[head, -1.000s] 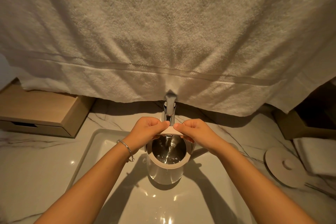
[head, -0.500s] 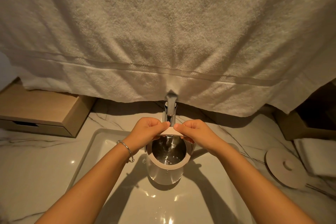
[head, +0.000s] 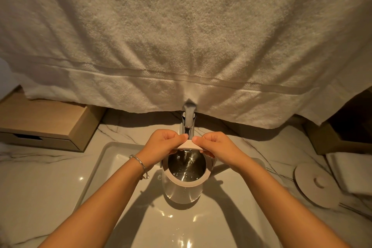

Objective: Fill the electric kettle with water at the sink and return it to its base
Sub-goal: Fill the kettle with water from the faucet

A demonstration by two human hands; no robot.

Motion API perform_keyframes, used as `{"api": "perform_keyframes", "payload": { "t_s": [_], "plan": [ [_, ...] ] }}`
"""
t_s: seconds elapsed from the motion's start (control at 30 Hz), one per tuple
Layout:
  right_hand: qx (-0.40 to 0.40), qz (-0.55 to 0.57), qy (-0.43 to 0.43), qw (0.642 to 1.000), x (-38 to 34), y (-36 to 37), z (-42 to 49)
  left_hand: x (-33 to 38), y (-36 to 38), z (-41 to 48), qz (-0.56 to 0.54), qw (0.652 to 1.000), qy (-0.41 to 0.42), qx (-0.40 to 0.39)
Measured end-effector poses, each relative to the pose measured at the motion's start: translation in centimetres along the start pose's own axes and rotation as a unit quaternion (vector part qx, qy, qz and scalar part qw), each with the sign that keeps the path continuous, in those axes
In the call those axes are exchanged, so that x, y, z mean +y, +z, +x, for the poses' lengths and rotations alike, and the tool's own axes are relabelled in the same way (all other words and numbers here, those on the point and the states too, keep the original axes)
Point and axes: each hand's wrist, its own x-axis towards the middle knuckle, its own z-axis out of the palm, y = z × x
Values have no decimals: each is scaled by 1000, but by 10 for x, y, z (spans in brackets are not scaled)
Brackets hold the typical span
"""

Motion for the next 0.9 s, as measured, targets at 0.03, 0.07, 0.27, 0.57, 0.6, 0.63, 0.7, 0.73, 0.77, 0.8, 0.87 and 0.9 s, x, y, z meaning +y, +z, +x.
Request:
{"api": "perform_keyframes", "payload": {
  "t_s": [0.03, 0.07, 0.27, 0.57, 0.6, 0.63, 0.7, 0.73, 0.77, 0.8, 0.87, 0.9],
  "plan": [
    [2, -3, -2, 1000, 0, 0, 0, 0, 0, 0, 1, 1000, 0, 1],
    [3, -5, -3, 1000, 0, 0, 1, 1, 0, 0, 2, 1000, 0, 2],
    [8, 11, -1, 1000, 0, 0, 2, 4, -1, 1, 4, 1000, 0, 3],
    [14, 14, -6, 1000, -1, 0, 2, 5, -1, 1, -3, 1000, -5, 1],
    [15, 14, -7, 1000, -1, 0, 2, 5, -1, 1, -3, 1000, -4, 2],
    [15, 16, -7, 1000, -1, 0, 2, 5, -1, 1, -2, 1000, -2, 2],
    [14, 19, -7, 1000, 0, 0, 1, 5, -1, 1, 1, 1000, -1, 2],
    [13, 18, -5, 1000, 0, 0, 1, 5, -1, 1, 1, 1000, 0, 1],
    [13, 16, -4, 1000, 0, 0, 1, 5, -1, 1, -1, 1000, 1, 0],
    [13, 17, -3, 1000, -1, 0, 1, 5, -1, 1, -3, 1000, 2, -1],
    [11, 19, -1, 1000, -2, 0, 1, 5, -1, 1, -2, 1000, 2, 1],
    [9, 21, -1, 1000, -2, -1, 1, 5, -1, 2, 0, 1000, 3, 2]
  ]
}}
